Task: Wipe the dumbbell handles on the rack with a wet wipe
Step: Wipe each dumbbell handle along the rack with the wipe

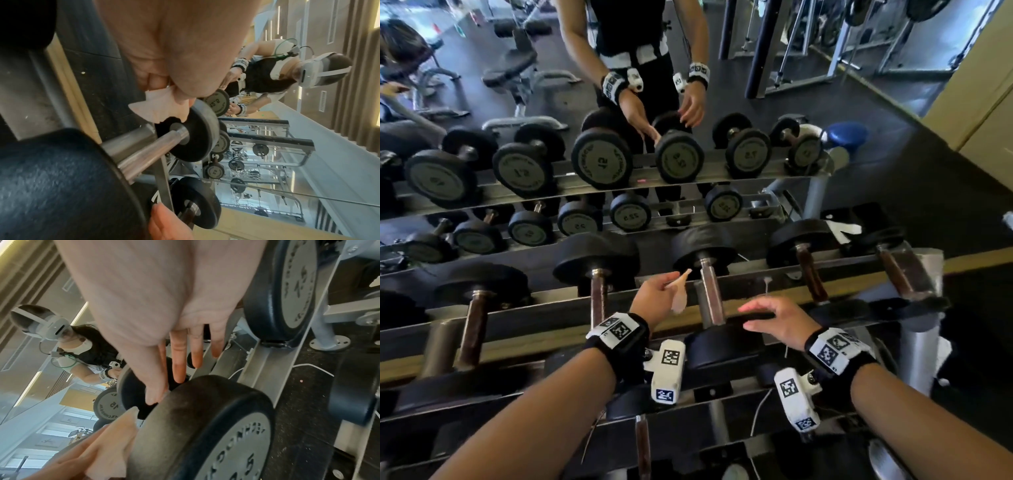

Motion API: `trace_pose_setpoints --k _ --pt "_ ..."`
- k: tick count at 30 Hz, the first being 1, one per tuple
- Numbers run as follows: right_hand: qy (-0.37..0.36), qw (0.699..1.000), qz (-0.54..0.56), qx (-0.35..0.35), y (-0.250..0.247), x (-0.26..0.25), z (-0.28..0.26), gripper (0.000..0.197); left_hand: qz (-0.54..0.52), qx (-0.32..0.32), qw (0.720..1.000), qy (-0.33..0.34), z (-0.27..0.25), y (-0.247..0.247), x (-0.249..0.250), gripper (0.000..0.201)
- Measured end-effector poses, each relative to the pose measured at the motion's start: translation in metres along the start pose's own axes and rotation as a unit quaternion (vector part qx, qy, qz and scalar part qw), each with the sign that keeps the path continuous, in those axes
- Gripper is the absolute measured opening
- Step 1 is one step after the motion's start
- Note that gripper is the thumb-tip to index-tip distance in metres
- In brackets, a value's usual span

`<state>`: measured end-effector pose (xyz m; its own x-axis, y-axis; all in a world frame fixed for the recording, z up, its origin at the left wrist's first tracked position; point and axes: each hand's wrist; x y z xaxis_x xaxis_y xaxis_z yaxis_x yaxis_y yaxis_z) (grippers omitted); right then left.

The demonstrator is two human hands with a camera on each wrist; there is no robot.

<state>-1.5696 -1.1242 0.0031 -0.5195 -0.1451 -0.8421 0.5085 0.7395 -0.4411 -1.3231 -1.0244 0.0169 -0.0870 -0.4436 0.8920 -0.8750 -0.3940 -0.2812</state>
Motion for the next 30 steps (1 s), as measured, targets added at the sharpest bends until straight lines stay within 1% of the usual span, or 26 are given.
trace_pose_setpoints --k 2,4,8,11,13,16,21,25,27,30 --pt "0.025 0.999 0.024 -0.018 0.000 0.011 -0.003 0.029 0.018 0.022 1.000 -0.012 0.005 0.014 -0.005 0.033" --pt "0.032 0.998 0.029 -0.035 0.003 0.022 -0.005 0.031 0.031 0.032 0.999 -0.021 0.010 0.023 -0.008 0.036" --pt "0.037 0.997 0.067 -0.031 0.008 0.033 -0.004 0.030 0.057 0.057 0.997 -0.022 0.022 0.035 -0.014 0.036" --pt "0.038 0.995 0.083 -0.036 0.008 0.037 -0.001 0.031 0.060 0.060 0.996 -0.011 0.030 0.041 -0.016 0.036" --pt "0.038 0.994 0.097 -0.033 0.008 0.038 -0.001 0.031 0.057 0.045 0.997 0.010 0.035 0.045 -0.018 0.033" --pt "0.039 0.990 0.132 -0.025 0.011 0.039 -0.002 0.031 0.073 0.002 0.996 0.044 0.036 0.050 -0.023 0.030" --pt "0.035 0.987 0.158 -0.017 0.014 0.039 -0.005 0.031 0.168 -0.033 0.982 0.083 0.035 0.047 -0.030 0.028" --pt "0.041 0.986 0.160 -0.018 0.013 0.039 -0.002 0.031 0.218 -0.060 0.971 0.079 0.024 0.045 -0.031 0.027" --pt "0.047 0.987 0.154 -0.021 0.011 0.039 0.000 0.032 0.211 -0.079 0.972 0.074 0.016 0.043 -0.034 0.026" --pt "0.054 0.983 0.175 -0.033 0.010 0.038 0.003 0.032 0.185 -0.121 0.974 0.048 0.009 0.040 -0.035 0.022"
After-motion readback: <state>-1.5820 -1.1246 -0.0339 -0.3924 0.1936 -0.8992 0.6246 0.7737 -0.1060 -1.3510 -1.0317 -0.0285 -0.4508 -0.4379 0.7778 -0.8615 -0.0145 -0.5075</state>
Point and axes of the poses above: each hand's wrist, its own z-axis towards the middle knuckle, its own y-axis out of the palm, x = y × z, and after that the axes turned 1 degree about y, right-handed
